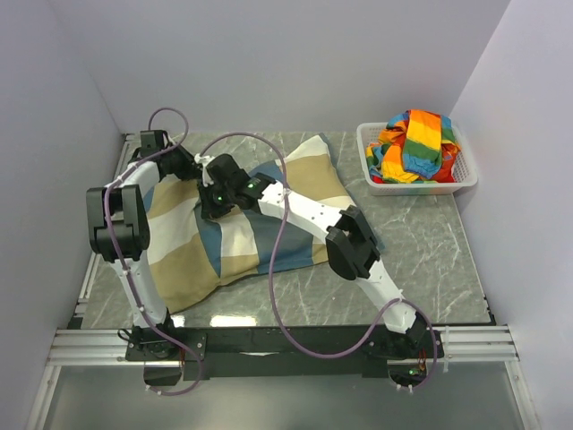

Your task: Put the pillow into the pillowcase

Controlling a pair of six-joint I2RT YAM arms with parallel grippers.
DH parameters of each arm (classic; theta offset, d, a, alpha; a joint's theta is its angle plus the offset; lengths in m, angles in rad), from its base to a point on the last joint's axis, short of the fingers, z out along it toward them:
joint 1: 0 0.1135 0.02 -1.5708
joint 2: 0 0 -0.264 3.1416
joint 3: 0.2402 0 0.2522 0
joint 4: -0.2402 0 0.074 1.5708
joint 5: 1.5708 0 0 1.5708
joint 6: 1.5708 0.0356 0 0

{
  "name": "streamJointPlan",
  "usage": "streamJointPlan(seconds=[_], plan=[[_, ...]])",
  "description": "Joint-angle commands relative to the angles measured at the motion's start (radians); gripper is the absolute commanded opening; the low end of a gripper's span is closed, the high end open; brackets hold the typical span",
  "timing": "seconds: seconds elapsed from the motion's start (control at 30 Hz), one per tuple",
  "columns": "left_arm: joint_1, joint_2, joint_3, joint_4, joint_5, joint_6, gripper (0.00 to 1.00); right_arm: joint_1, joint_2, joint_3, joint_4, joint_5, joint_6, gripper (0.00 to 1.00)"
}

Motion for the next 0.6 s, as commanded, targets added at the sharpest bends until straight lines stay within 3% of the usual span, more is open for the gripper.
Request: streamJointPlan(seconds=[0.0, 0.07, 0.13, 0.23, 0.3, 0.4, 0.57], plan=[[0.008, -0.016, 0.054, 0.036, 0.053, 0.015, 0.31, 0.025, -0.029, 0.061, 0.084, -0.027, 0.022, 0.22], [0.017, -0.052, 0.056, 0.039, 0.055, 0.014, 0.45, 0.024, -0.038, 0.052, 0.105, -0.018, 0.018, 0.24], [0.031, -0.1, 0.063, 0.024, 0.035, 0.02, 0.53, 0.025, -0.063, 0.041, 0.116, 0.004, 0.007, 0.33], [0.045, -0.161, 0.064, -0.022, -0.022, 0.033, 0.64, 0.025, -0.124, 0.019, 0.122, 0.018, -0.002, 0.56], [0.051, -0.187, 0.062, -0.063, -0.063, 0.043, 0.65, 0.025, -0.181, 0.012, 0.113, 0.048, -0.007, 0.68], [0.065, -0.23, 0.059, -0.112, -0.155, 0.049, 0.65, 0.025, -0.28, -0.034, 0.092, 0.119, 0.001, 0.75], [0.063, -0.273, 0.024, -0.111, -0.235, 0.049, 0.63, 0.031, -0.498, -0.355, 0.168, 0.226, 0.083, 0.78]])
